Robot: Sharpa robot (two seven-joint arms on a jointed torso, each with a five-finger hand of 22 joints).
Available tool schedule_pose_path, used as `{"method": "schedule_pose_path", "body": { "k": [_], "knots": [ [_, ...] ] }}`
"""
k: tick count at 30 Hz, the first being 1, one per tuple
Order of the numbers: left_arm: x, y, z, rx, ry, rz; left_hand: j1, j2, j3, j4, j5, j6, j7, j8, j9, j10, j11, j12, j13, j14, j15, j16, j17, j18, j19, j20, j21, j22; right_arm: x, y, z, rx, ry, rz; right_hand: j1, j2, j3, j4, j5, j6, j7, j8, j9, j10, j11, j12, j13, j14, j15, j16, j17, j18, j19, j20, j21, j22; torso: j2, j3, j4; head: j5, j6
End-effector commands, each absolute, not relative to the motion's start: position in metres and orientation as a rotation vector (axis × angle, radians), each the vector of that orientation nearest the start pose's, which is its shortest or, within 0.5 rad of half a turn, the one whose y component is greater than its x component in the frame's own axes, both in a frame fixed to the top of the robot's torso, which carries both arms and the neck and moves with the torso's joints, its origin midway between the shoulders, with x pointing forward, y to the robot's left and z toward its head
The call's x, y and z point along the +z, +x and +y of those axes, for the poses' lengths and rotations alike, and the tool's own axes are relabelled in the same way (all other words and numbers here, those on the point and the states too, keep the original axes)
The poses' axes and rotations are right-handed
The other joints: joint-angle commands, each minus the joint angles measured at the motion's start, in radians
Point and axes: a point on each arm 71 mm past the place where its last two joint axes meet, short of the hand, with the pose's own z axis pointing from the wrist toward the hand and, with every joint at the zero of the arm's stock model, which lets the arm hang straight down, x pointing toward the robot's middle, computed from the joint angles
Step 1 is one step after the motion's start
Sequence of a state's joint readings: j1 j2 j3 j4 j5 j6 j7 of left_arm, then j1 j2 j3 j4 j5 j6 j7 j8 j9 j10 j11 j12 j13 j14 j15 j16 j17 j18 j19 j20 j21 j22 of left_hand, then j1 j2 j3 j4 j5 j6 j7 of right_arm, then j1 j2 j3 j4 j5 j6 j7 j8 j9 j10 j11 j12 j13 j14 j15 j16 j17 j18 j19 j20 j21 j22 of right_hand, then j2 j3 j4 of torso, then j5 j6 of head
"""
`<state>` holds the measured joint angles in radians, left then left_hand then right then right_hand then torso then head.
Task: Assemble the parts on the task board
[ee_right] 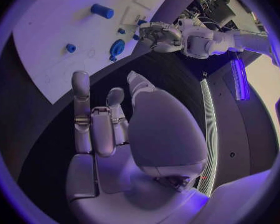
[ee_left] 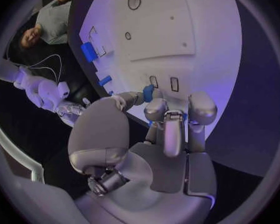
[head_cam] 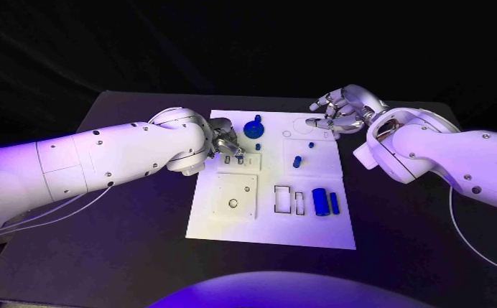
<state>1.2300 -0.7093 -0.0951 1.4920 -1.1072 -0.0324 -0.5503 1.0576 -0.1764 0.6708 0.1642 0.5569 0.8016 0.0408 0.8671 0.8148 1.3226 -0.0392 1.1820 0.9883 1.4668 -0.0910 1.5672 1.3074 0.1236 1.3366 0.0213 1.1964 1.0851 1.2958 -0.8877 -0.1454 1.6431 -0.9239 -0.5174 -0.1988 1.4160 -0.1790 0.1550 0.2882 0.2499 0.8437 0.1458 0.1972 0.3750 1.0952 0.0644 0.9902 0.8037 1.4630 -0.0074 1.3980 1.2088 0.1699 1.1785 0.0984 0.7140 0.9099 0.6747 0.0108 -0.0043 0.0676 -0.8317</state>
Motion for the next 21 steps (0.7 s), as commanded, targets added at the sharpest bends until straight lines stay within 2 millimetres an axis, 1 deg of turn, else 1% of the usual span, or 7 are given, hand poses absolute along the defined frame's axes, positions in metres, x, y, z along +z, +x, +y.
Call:
{"method": "schedule_pose_path", "body": {
  "k": [1,9,12,13,17,18,21],
  "knots": [
    [-0.2262,0.4811,0.1603,-0.415,-0.111,2.216,0.004,0.007,0.209,-0.203,-0.005,0.006,-0.006,0.005,0.001,0.007,-0.002,0.002,-0.001,0.104,-0.006,0.004,0.263,-0.012,0.003,-0.007,0.003,0.001,-0.1734,0.4710,-0.2057,0.792,0.425,1.713,-0.012,0.001,0.004,0.003,0.004,-0.006,0.001,0.004,-0.001,0.003,-0.002,0.005,-0.001,0.000,-0.003,-0.004,-0.001,0.006,-0.005,-0.002,-0.005,-0.001,0.000,0.0005,0.0004,0.000,-0.002],
    [-0.2275,0.4800,0.1563,-0.405,-0.075,2.222,0.004,0.006,0.210,-0.203,-0.007,0.007,-0.006,0.004,0.000,0.008,-0.002,0.003,0.002,0.104,-0.006,0.004,0.263,-0.013,0.004,-0.007,0.006,0.005,-0.1734,0.4708,-0.2053,0.794,0.424,1.714,-0.013,0.001,0.004,0.003,0.005,-0.006,0.001,0.004,-0.001,0.002,-0.002,0.005,-0.002,0.000,-0.003,-0.003,-0.001,0.006,-0.004,-0.002,-0.005,-0.001,0.000,0.0001,0.0002,0.001,-0.003],
    [-0.2279,0.4795,0.1558,-0.400,-0.064,2.228,0.004,0.006,0.210,-0.203,-0.007,0.007,-0.006,0.004,0.000,0.008,-0.002,0.003,0.000,0.104,-0.006,0.004,0.263,-0.012,0.003,-0.007,0.004,0.003,-0.1734,0.4708,-0.2054,0.794,0.424,1.714,-0.013,0.001,0.004,0.003,0.005,-0.006,0.001,0.004,-0.001,0.002,-0.002,0.005,-0.002,0.000,-0.003,-0.003,-0.001,0.006,-0.004,-0.002,-0.005,-0.001,0.000,0.0003,0.0001,0.002,-0.001],
    [-0.2280,0.4793,0.1558,-0.397,-0.059,2.230,0.004,0.006,0.210,-0.203,-0.007,0.007,-0.006,0.004,0.000,0.008,-0.002,0.003,0.000,0.104,-0.006,0.004,0.263,-0.012,0.003,-0.007,0.004,0.003,-0.1734,0.4708,-0.2054,0.794,0.424,1.715,-0.013,0.001,0.004,0.003,0.005,-0.006,0.001,0.004,-0.001,0.002,-0.002,0.005,-0.002,0.000,-0.003,-0.003,-0.001,0.006,-0.004,-0.002,-0.005,-0.001,0.000,0.0003,0.0004,0.005,0.001],
    [-0.2285,0.4788,0.1553,-0.389,-0.045,2.237,0.004,0.005,0.211,-0.203,-0.007,0.007,-0.006,0.004,0.000,0.008,-0.002,0.002,0.000,0.104,-0.006,0.004,0.263,-0.013,0.003,-0.007,0.005,0.003,-0.1735,0.4707,-0.2052,0.794,0.423,1.716,-0.013,0.001,0.004,0.003,0.005,-0.006,0.001,0.004,-0.001,0.002,-0.002,0.005,-0.002,0.000,-0.003,-0.003,-0.001,0.006,-0.004,-0.002,-0.005,-0.001,0.000,0.0003,0.0005,0.000,-0.001],
    [-0.2286,0.4787,0.1550,-0.388,-0.042,2.238,0.004,0.005,0.211,-0.203,-0.007,0.007,-0.006,0.004,0.000,0.008,-0.002,0.002,0.000,0.104,-0.006,0.004,0.263,-0.013,0.003,-0.007,0.005,0.003,-0.1735,0.4708,-0.2052,0.794,0.423,1.716,-0.013,0.001,0.004,0.003,0.005,-0.006,0.001,0.004,-0.001,0.002,-0.002,0.005,-0.002,0.000,-0.003,-0.003,-0.001,0.006,-0.004,-0.002,-0.005,-0.001,0.000,0.0006,0.0005,0.000,-0.001],
    [-0.2289,0.4784,0.1543,-0.385,-0.035,2.242,0.004,0.005,0.211,-0.202,-0.008,0.008,-0.007,0.004,0.000,0.008,-0.002,0.001,-0.002,0.104,-0.006,0.004,0.263,-0.012,0.003,-0.007,0.004,0.003,-0.1735,0.4708,-0.2050,0.794,0.421,1.716,-0.014,0.002,0.005,0.003,0.007,-0.006,0.001,0.005,-0.001,0.003,-0.002,0.006,-0.001,0.000,-0.003,-0.003,0.000,0.006,-0.004,-0.002,-0.006,-0.001,0.000,-0.0001,0.0001,0.001,-0.001]
  ]
}}
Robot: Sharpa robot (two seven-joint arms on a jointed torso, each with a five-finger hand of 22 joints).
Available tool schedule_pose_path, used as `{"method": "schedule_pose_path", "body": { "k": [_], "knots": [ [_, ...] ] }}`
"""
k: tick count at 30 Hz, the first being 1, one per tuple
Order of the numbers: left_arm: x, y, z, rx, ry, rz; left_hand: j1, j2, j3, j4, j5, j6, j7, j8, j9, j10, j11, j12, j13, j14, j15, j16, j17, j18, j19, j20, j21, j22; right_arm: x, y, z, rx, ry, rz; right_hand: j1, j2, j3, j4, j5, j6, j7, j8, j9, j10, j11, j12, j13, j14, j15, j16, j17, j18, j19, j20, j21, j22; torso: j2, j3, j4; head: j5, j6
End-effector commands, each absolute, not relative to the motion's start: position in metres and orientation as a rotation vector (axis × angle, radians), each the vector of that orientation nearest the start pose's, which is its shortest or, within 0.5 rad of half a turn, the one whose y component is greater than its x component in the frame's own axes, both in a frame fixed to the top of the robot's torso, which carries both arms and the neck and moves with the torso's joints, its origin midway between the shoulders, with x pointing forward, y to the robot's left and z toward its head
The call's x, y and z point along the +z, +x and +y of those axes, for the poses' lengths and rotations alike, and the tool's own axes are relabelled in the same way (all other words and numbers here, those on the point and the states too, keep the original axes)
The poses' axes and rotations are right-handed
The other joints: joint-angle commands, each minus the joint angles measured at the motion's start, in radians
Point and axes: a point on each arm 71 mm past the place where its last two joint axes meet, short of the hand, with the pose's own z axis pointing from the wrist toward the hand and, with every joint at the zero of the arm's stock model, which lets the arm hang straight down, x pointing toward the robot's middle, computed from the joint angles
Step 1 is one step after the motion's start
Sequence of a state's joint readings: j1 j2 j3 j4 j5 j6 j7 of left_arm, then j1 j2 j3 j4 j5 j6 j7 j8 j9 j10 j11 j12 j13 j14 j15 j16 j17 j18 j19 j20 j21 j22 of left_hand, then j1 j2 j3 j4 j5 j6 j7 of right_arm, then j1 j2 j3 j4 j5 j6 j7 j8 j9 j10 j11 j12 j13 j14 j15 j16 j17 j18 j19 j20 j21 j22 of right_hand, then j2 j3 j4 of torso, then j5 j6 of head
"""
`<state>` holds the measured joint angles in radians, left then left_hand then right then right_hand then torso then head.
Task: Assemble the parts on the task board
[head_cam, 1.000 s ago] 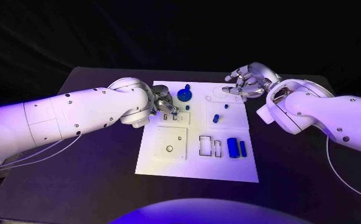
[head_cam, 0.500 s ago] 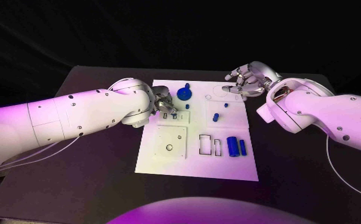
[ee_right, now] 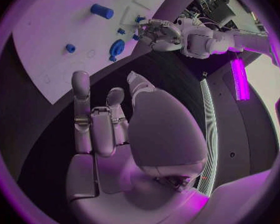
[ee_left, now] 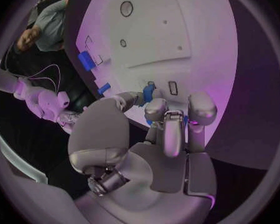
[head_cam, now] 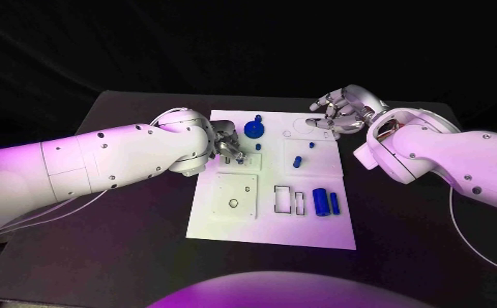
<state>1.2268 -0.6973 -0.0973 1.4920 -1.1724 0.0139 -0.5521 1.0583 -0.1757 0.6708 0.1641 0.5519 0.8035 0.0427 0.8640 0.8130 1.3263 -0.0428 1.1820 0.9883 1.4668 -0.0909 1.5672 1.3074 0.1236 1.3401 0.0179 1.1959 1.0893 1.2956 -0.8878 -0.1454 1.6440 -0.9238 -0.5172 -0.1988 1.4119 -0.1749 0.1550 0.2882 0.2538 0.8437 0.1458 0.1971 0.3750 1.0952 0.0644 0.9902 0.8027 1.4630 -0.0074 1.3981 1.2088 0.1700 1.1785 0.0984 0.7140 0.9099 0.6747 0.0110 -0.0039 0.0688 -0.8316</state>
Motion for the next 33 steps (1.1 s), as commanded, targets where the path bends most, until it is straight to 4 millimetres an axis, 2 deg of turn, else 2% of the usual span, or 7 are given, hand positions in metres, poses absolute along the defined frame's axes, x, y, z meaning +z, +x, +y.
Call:
{"method": "schedule_pose_path", "body": {
  "k": [1,27,30,31,33],
  "knots": [
    [-0.2291,0.4784,0.1540,-0.383,-0.032,2.244,0.003,0.004,0.211,-0.202,-0.002,0.006,-0.008,0.007,0.002,0.004,0.002,0.001,-0.002,0.104,-0.006,0.004,0.263,-0.013,-0.001,-0.004,0.005,-0.001,-0.1735,0.4708,-0.2050,0.794,0.421,1.716,-0.010,-0.002,0.005,0.003,0.003,-0.006,0.001,0.005,-0.001,0.003,-0.002,0.006,0.000,0.000,-0.003,-0.003,0.000,0.006,-0.004,-0.002,-0.006,-0.001,0.000,-0.0002,-0.0003,-0.001,-0.001],
    [-0.2323,0.4771,0.1526,-0.372,-0.025,2.276,-0.002,0.003,0.212,-0.198,-0.007,0.007,-0.008,0.006,-0.001,0.004,0.003,-0.002,-0.006,0.104,-0.006,0.004,0.263,-0.013,-0.002,-0.004,0.004,-0.001,-0.1737,0.4709,-0.2050,0.792,0.417,1.715,-0.011,-0.001,0.005,0.003,0.004,-0.006,0.001,0.005,-0.001,0.003,-0.002,0.006,0.000,0.000,-0.003,-0.004,-0.001,0.006,-0.004,-0.002,-0.006,-0.001,0.000,0.0002,0.0002,0.000,-0.006],
    [-0.2321,0.4773,0.1514,-0.375,-0.028,2.273,-0.012,0.003,0.212,-0.190,-0.022,0.005,-0.008,0.003,-0.003,0.006,0.003,-0.004,-0.007,0.104,-0.005,0.004,0.263,-0.013,-0.002,-0.003,0.003,0.000,-0.1737,0.4711,-0.2050,0.790,0.417,1.715,-0.014,0.000,0.007,0.002,0.007,-0.007,0.001,0.006,0.000,0.003,-0.002,0.006,-0.002,0.000,-0.003,-0.004,-0.001,0.006,-0.004,-0.002,-0.008,-0.002,0.000,0.0006,0.0007,0.000,-0.007],
    [-0.2320,0.4773,0.1509,-0.377,-0.029,2.273,-0.020,0.005,0.211,-0.181,-0.045,0.007,-0.010,0.003,-0.004,0.009,0.003,-0.004,-0.007,0.104,-0.005,0.004,0.263,-0.013,-0.003,-0.003,0.001,0.000,-0.1738,0.4711,-0.2049,0.790,0.417,1.715,-0.014,0.000,0.007,0.002,0.007,-0.007,0.001,0.006,0.000,0.003,-0.002,0.006,-0.002,0.000,-0.003,-0.004,-0.001,0.006,-0.004,-0.002,-0.008,-0.002,0.000,0.0006,0.0003,0.001,-0.007],
    [-0.2321,0.4773,0.1503,-0.379,-0.032,2.274,-0.026,0.005,0.209,-0.175,-0.060,0.007,-0.011,0.004,-0.005,0.010,0.002,-0.005,-0.007,0.104,-0.005,0.004,0.263,-0.013,-0.004,-0.003,0.000,0.001,-0.1738,0.4711,-0.2049,0.790,0.417,1.715,-0.014,0.000,0.007,0.002,0.007,-0.007,0.001,0.006,0.000,0.003,-0.002,0.006,-0.002,0.000,-0.003,-0.004,-0.001,0.006,-0.004,-0.002,-0.008,-0.002,0.000,0.0005,0.0000,0.001,-0.008]
  ]
}}
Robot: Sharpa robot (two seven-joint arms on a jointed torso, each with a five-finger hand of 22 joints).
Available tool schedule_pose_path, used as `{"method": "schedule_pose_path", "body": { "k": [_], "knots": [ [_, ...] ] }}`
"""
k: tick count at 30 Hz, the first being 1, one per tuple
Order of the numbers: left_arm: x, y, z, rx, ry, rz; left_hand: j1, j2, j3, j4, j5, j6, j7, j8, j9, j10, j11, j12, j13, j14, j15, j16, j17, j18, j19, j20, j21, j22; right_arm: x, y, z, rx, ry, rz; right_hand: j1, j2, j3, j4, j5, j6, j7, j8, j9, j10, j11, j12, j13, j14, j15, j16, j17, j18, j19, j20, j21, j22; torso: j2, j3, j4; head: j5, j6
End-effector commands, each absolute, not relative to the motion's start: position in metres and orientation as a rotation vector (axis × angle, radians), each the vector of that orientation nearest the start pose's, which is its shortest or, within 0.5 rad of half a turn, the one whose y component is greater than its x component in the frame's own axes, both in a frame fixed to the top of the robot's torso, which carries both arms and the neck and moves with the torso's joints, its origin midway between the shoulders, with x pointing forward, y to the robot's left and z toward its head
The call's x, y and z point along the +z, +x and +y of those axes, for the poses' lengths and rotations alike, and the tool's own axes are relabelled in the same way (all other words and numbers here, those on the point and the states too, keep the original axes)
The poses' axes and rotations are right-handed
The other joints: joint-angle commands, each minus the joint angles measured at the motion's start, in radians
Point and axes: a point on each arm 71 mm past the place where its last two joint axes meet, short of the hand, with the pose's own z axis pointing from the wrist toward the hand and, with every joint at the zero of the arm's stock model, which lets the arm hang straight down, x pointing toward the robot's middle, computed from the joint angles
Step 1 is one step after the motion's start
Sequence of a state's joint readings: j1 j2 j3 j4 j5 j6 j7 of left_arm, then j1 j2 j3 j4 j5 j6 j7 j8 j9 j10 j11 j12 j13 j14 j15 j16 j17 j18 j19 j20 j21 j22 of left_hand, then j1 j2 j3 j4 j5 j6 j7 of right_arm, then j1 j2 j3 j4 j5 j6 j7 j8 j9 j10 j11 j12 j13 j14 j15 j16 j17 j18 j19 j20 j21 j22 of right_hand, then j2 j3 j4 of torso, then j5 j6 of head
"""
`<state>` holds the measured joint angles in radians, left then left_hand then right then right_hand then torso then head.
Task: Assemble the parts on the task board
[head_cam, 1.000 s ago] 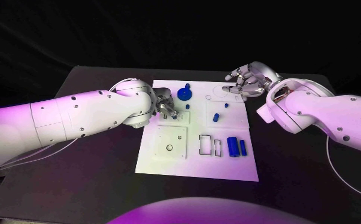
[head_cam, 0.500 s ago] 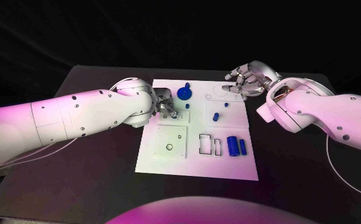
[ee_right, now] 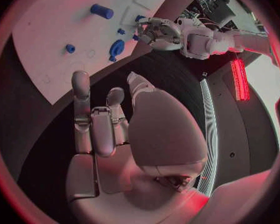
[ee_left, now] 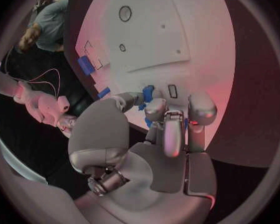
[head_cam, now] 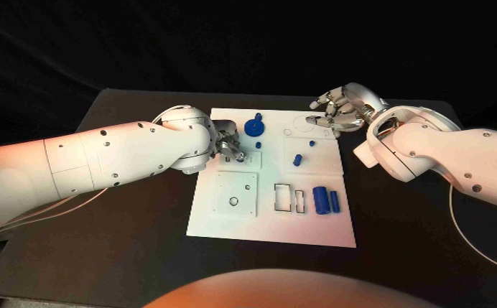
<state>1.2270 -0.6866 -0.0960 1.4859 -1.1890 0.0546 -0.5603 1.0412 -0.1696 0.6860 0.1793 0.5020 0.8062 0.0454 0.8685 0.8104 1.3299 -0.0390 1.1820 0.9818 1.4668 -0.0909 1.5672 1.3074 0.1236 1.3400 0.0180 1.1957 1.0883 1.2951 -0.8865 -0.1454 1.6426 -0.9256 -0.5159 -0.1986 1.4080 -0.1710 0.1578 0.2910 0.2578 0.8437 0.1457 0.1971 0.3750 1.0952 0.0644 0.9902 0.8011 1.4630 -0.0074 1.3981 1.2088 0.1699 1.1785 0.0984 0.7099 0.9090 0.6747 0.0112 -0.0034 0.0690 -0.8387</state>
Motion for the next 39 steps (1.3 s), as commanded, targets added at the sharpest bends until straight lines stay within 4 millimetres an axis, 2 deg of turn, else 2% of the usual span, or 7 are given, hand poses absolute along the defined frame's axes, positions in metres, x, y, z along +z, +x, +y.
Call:
{"method": "schedule_pose_path", "body": {
  "k": [1,8,24,33,39],
  "knots": [
    [-0.2322,0.4774,0.1500,-0.381,-0.034,2.276,-0.013,-0.002,0.192,-0.185,-0.022,0.005,-0.015,-0.001,-0.003,0.009,-0.002,-0.004,0.000,0.104,-0.006,0.004,0.263,-0.013,-0.004,-0.003,-0.001,0.002,-0.1738,0.4712,-0.2049,0.790,0.417,1.715,-0.010,-0.003,0.004,0.000,0.003,-0.007,0.001,0.006,0.000,0.003,-0.002,0.006,-0.001,0.000,-0.003,-0.004,-0.001,0.006,-0.004,-0.002,-0.003,-0.001,0.000,0.0001,-0.0007,0.001,-0.002],
    [-0.2333,0.4788,0.1474,-0.387,-0.049,2.287,-0.045,-0.009,0.157,-0.141,-0.077,0.006,-0.024,-0.001,-0.006,0.013,-0.007,-0.004,0.001,0.104,-0.008,0.004,0.263,-0.012,-0.004,-0.004,-0.011,-0.001,-0.1740,0.4712,-0.2048,0.789,0.417,1.716,-0.010,-0.003,0.004,0.000,0.004,-0.007,0.001,0.007,0.000,0.002,-0.002,0.005,-0.003,0.000,-0.003,-0.004,-0.001,0.006,-0.004,-0.002,-0.004,-0.001,0.000,0.0001,-0.0015,0.001,-0.002],
    [-0.2355,0.4807,0.1462,-0.376,-0.056,2.305,-0.073,-0.019,0.118,-0.084,-0.148,0.016,-0.030,-0.006,-0.017,0.010,-0.011,-0.003,0.003,0.104,-0.012,0.004,0.263,-0.012,-0.001,-0.007,-0.022,-0.002,-0.1741,0.4713,-0.2054,0.787,0.419,1.716,-0.010,-0.003,0.004,0.000,0.004,-0.007,0.001,0.007,0.000,0.002,-0.002,0.005,-0.003,0.000,-0.003,-0.004,-0.001,0.006,-0.004,-0.002,-0.004,-0.001,0.000,0.0002,-0.0003,-0.003,-0.008],
    [-0.2361,0.4813,0.1481,-0.363,-0.062,2.311,-0.094,-0.030,0.086,-0.050,-0.162,0.023,-0.030,-0.009,-0.023,0.010,-0.010,-0.001,0.006,0.104,-0.012,0.004,0.263,-0.012,0.001,-0.007,-0.027,-0.002,-0.1741,0.4713,-0.2057,0.786,0.420,1.715,-0.013,-0.003,0.005,0.000,0.005,-0.008,0.001,0.007,0.000,0.000,-0.002,0.003,-0.006,-0.001,-0.003,-0.005,-0.003,0.007,-0.004,-0.002,-0.008,-0.004,-0.001,-0.0002,-0.0004,-0.002,-0.006],
    [-0.2371,0.4822,0.1512,-0.357,-0.076,2.321,-0.116,-0.046,0.014,0.006,-0.170,0.031,-0.028,-0.012,-0.029,0.010,-0.009,0.002,0.009,0.104,-0.011,0.004,0.263,-0.012,0.004,-0.007,-0.034,-0.002,-0.1742,0.4713,-0.2059,0.787,0.420,1.716,-0.014,-0.003,0.005,0.000,0.005,-0.008,0.001,0.007,0.000,-0.002,-0.002,0.002,-0.008,-0.001,-0.003,-0.005,-0.003,0.007,-0.005,-0.002,-0.010,-0.005,0.000,-0.0003,-0.0013,-0.003,-0.004]
  ]
}}
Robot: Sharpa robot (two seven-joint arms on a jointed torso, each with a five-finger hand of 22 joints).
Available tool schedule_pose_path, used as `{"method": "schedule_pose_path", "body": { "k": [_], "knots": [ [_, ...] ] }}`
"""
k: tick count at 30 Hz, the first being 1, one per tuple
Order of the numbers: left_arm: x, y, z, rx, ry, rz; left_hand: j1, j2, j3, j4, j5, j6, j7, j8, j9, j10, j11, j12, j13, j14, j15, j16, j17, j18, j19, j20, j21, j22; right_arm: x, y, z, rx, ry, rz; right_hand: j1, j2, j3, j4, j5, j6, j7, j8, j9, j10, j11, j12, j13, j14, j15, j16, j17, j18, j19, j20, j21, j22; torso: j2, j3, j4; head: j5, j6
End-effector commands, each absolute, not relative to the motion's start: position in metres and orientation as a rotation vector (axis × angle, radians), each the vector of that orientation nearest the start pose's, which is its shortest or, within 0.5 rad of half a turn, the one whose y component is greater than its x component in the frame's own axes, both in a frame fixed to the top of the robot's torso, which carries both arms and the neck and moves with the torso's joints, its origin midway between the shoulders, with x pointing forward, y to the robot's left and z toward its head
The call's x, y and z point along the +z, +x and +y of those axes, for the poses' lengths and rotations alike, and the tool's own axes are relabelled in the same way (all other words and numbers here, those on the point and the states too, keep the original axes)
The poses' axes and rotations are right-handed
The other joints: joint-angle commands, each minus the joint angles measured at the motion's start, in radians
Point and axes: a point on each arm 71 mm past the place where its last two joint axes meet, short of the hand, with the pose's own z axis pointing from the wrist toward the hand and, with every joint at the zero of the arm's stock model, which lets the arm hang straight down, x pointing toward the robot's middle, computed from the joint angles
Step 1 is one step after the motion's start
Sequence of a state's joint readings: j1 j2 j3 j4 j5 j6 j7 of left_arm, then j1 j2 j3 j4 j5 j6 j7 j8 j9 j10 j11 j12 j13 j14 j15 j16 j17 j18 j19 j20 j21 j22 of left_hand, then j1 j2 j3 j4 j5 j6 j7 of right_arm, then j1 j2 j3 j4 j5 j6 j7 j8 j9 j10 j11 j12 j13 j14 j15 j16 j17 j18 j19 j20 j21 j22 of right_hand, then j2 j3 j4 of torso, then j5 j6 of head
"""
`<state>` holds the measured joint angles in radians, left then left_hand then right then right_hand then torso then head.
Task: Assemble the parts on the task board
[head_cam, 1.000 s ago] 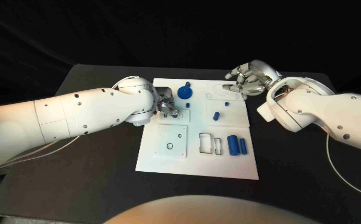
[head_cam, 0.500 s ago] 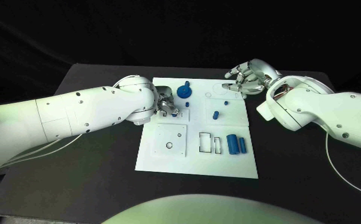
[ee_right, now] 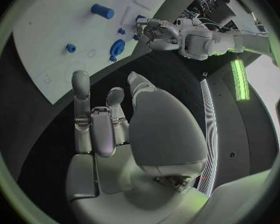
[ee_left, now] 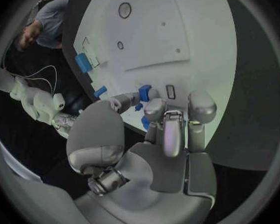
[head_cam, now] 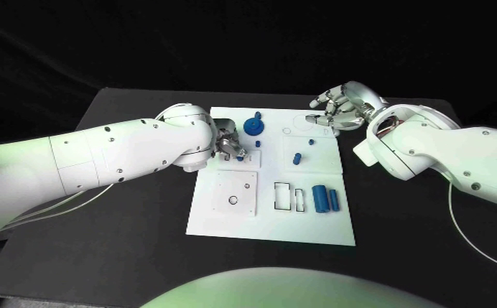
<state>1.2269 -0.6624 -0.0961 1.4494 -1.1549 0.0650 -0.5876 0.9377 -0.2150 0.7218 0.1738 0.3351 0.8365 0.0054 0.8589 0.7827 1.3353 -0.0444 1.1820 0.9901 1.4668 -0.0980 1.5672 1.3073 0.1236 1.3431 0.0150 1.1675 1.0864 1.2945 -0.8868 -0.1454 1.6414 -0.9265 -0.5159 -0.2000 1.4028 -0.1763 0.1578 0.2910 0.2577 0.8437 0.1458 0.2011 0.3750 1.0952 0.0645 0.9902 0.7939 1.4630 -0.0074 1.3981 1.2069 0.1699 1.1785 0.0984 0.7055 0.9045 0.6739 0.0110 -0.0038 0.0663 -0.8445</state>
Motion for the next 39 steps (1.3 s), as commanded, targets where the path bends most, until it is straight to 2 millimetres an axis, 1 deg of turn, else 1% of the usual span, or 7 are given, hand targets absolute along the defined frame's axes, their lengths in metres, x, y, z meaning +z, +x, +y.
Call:
{"method": "schedule_pose_path", "body": {
  "k": [1,11,15,21,34,37,39],
  "knots": [
    [-0.237,0.482,0.152,-0.357,-0.080,2.323,-0.014,-0.003,-0.032,0.018,-0.003,0.000,0.012,-0.002,-0.002,0.004,-0.004,0.002,0.001,0.104,-0.004,0.004,0.263,-0.013,0.002,-0.004,-0.006,0.001,-0.174,0.471,-0.206,0.787,0.420,1.716,-0.009,0.003,0.005,0.000,0.005,-0.008,0.001,0.003,0.000,-0.003,-0.002,0.001,-0.002,-0.001,-0.003,-0.006,-0.002,0.007,-0.005,-0.002,-0.006,-0.001,0.000,-0.0003,-0.0007,-0.001,0.002],
    [-0.236,0.485,0.156,-0.352,-0.107,2.319,-0.008,-0.012,-0.159,0.098,0.057,0.004,0.013,-0.001,-0.006,0.005,-0.003,0.007,0.007,0.104,-0.004,0.004,0.263,-0.013,0.007,-0.004,-0.012,0.007,-0.174,0.471,-0.207,0.784,0.422,1.716,-0.012,0.002,0.004,0.000,0.006,-0.010,0.001,0.003,-0.001,-0.002,-0.002,0.002,-0.001,-0.001,-0.003,-0.005,0.000,0.007,-0.005,-0.002,-0.007,-0.001,0.001,0.0001,-0.0010,-0.002,0.001],
    [-0.235,0.486,0.158,-0.350,-0.116,2.314,0.011,-0.001,-0.236,0.115,0.153,0.005,0.012,-0.001,-0.008,0.006,-0.004,0.009,0.010,0.104,-0.004,0.004,0.263,-0.013,0.008,-0.005,-0.017,0.009,-0.174,0.471,-0.207,0.783,0.423,1.716,-0.012,0.002,0.004,0.000,0.006,-0.010,0.001,0.003,-0.001,-0.002,-0.002,0.002,-0.001,-0.001,-0.003,-0.005,0.000,0.007,-0.005,-0.002,-0.007,-0.001,0.001,0.0004,-0.0003,-0.002,0.000],
    [-0.230,0.487,0.160,-0.364,-0.143,2.310,0.012,0.000,-0.249,0.116,0.159,0.004,0.012,-0.002,-0.009,0.005,-0.004,0.007,0.009,0.104,-0.004,0.004,0.263,-0.013,0.008,-0.005,-0.017,0.010,-0.174,0.471,-0.208,0.780,0.426,1.716,-0.013,0.002,0.004,0.000,0.006,-0.011,0.001,0.003,-0.001,-0.003,-0.002,0.002,-0.003,-0.001,-0.003,-0.006,-0.002,0.008,-0.006,-0.002,-0.008,-0.003,-0.002,0.0011,0.0008,0.000,-0.002],
    [-0.199,0.495,0.167,-0.444,-0.224,2.300,0.032,-0.003,-0.301,0.113,0.136,-0.010,0.015,-0.011,-0.014,-0.005,-0.005,0.000,-0.001,0.104,-0.003,0.004,0.263,-0.013,0.008,-0.004,-0.023,0.011,-0.175,0.473,-0.211,0.772,0.431,1.715,-0.018,0.001,0.003,0.001,0.006,-0.013,0.002,0.003,-0.001,-0.003,-0.001,0.002,-0.003,0.000,-0.002,-0.005,0.001,0.007,-0.005,-0.002,-0.008,-0.002,-0.003,0.0001,0.0009,0.006,0.020],
    [-0.187,0.502,0.173,-0.440,-0.236,2.290,0.095,0.008,-0.312,0.113,0.154,-0.094,0.045,-0.087,-0.056,-0.035,0.018,-0.017,-0.024,0.104,0.013,0.004,0.263,-0.015,0.011,0.006,-0.021,0.020,-0.176,0.473,-0.211,0.771,0.432,1.716,-0.018,0.001,0.003,0.001,0.006,-0.013,0.002,0.003,-0.001,-0.003,-0.001,0.002,-0.003,0.000,-0.002,-0.005,0.001,0.007,-0.005,-0.002,-0.008,-0.002,-0.003,0.0005,0.0019,0.008,0.026],
    [-0.180,0.508,0.178,-0.428,-0.241,2.284,0.106,0.011,-0.314,0.112,0.159,-0.099,0.050,-0.097,-0.065,-0.045,0.022,-0.025,-0.036,0.104,0.017,0.004,0.263,-0.015,0.010,0.010,-0.023,0.020,-0.176,0.473,-0.211,0.771,0.432,1.717,-0.018,0.001,0.003,0.001,0.006,-0.013,0.002,0.003,-0.001,-0.003,-0.001,0.002,-0.003,0.000,-0.002,-0.005,0.001,0.007,-0.005,-0.002,-0.008,-0.002,-0.003,0.0010,0.0021,0.009,0.030]
  ]
}}
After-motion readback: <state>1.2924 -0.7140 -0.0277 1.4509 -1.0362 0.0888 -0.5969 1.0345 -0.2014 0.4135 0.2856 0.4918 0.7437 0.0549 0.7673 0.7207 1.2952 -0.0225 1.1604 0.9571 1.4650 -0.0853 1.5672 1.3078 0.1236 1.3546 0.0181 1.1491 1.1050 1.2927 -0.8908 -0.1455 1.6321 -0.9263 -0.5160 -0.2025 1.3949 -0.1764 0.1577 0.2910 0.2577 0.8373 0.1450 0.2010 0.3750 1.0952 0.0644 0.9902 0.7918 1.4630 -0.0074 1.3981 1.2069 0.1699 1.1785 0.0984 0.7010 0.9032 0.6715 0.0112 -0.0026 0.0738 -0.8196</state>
